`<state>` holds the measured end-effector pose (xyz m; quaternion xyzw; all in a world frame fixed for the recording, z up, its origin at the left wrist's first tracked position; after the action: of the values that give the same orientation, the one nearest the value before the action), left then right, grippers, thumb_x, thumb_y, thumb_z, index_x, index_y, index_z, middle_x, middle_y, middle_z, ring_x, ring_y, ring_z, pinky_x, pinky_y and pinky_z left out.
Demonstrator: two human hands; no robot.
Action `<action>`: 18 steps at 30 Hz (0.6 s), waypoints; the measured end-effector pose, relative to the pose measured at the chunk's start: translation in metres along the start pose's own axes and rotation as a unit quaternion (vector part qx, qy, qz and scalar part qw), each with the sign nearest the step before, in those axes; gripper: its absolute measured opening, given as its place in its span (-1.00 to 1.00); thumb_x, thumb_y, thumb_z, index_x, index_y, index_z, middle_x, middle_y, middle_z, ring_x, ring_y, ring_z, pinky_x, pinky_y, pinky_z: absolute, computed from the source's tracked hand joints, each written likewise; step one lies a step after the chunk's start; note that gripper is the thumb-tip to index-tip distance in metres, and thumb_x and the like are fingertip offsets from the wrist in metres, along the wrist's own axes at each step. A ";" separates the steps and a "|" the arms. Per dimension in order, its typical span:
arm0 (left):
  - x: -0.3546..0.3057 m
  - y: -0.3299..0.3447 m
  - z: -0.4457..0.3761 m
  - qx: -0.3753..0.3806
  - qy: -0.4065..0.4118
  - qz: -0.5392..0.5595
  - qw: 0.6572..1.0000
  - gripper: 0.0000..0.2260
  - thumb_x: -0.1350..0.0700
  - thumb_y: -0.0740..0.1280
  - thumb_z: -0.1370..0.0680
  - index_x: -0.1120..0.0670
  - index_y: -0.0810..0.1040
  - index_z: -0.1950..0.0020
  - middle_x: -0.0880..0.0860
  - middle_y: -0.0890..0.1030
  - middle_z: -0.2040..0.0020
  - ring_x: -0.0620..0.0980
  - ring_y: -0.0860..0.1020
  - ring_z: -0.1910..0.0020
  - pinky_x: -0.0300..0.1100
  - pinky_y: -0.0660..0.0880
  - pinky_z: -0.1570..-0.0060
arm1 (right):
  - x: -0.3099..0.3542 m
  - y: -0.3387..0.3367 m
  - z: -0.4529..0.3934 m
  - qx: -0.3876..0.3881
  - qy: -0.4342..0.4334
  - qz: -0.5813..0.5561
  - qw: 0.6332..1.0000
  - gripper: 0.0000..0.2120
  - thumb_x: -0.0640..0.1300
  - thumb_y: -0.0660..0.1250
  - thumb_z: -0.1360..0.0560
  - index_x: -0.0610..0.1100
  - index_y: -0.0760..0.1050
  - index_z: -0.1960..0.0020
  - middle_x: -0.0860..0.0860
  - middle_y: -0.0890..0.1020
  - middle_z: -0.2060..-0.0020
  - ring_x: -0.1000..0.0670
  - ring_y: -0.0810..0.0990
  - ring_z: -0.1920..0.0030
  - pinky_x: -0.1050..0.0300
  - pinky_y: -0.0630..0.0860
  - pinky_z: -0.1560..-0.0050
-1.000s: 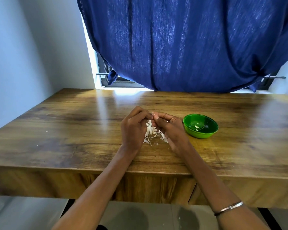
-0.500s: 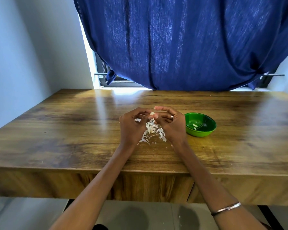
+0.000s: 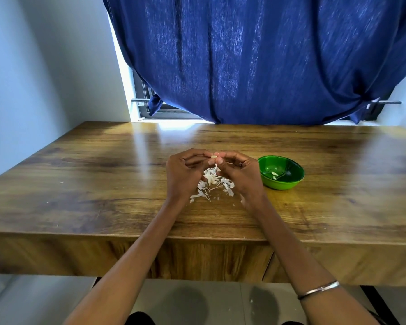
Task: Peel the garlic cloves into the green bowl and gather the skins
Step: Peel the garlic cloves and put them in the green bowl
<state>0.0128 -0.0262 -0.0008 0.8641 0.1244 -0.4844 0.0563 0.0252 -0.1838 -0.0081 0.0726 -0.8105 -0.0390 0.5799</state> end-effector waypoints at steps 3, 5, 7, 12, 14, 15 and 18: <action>-0.001 0.002 0.001 0.013 -0.003 0.004 1.000 -0.91 0.22 0.56 -0.48 0.14 0.75 0.02 -0.01 0.76 0.14 -0.02 0.74 0.17 -0.16 0.63 0.34 | 0.001 0.000 0.000 0.000 0.002 0.003 1.000 -0.91 -0.32 0.42 -0.53 -0.16 0.64 0.04 -0.08 0.75 0.19 0.01 0.72 0.11 0.18 0.64 0.18; -0.001 0.002 0.000 0.017 -0.005 -0.006 1.000 -0.90 0.20 0.57 -0.47 0.12 0.76 0.03 -0.03 0.76 0.14 -0.04 0.73 0.19 -0.18 0.63 0.33 | 0.000 -0.001 -0.001 -0.004 -0.003 0.013 1.000 -0.93 -0.33 0.41 -0.54 -0.22 0.62 0.01 -0.01 0.74 0.22 0.05 0.71 0.14 0.19 0.64 0.19; -0.001 0.002 0.000 0.016 -0.010 -0.016 1.000 -0.90 0.18 0.58 -0.46 0.13 0.76 0.05 -0.04 0.76 0.14 -0.06 0.72 0.22 -0.19 0.63 0.32 | -0.001 -0.001 -0.001 -0.005 -0.006 0.019 1.000 -0.93 -0.35 0.40 -0.54 -0.29 0.60 -0.03 0.00 0.74 0.22 0.06 0.71 0.17 0.20 0.65 0.16; 0.005 0.003 -0.001 0.028 -0.058 0.020 0.998 -0.92 0.25 0.57 -0.45 0.12 0.74 0.10 0.03 0.75 0.16 0.00 0.71 0.24 -0.01 0.66 0.32 | -0.002 0.000 -0.001 -0.003 0.003 0.002 1.000 -0.91 -0.39 0.37 -0.55 -0.26 0.60 -0.02 -0.09 0.72 0.20 0.05 0.71 0.23 0.22 0.65 0.14; 0.007 0.004 0.000 0.037 -0.085 0.042 0.995 -0.91 0.26 0.56 -0.46 0.20 0.73 0.06 0.08 0.75 0.15 0.00 0.70 0.23 -0.08 0.64 0.32 | -0.003 -0.001 -0.001 -0.005 0.006 0.001 1.000 -0.89 -0.38 0.38 -0.54 -0.20 0.62 0.02 -0.10 0.73 0.18 0.01 0.73 0.20 0.19 0.66 0.10; 0.008 0.005 0.000 0.042 -0.099 0.056 0.993 -0.89 0.27 0.55 -0.46 0.24 0.73 0.03 0.11 0.75 0.14 0.02 0.70 0.22 -0.09 0.63 0.32 | -0.004 -0.001 -0.002 -0.006 0.008 0.004 1.000 -0.87 -0.36 0.38 -0.54 -0.17 0.63 0.03 -0.11 0.73 0.17 -0.02 0.73 0.18 0.17 0.67 0.08; 0.010 0.006 0.002 0.053 -0.124 0.089 0.987 -0.86 0.26 0.52 -0.49 0.28 0.72 -0.01 0.17 0.74 0.12 0.06 0.70 0.19 -0.16 0.60 0.32 | -0.004 -0.002 -0.002 -0.005 0.010 0.005 1.000 -0.85 -0.35 0.38 -0.55 -0.13 0.64 0.06 -0.09 0.73 0.20 -0.01 0.71 0.20 0.15 0.67 0.08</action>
<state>0.0175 -0.0314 -0.0102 0.8065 0.0133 -0.5872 0.0682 0.0282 -0.1849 -0.0112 0.0665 -0.8047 -0.0393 0.5886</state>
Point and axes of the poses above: each hand's wrist, its own z-axis away from the middle knuckle, its own y-axis out of the palm, x = y × z, the point moved 7 cm from there along -z, towards the middle knuckle
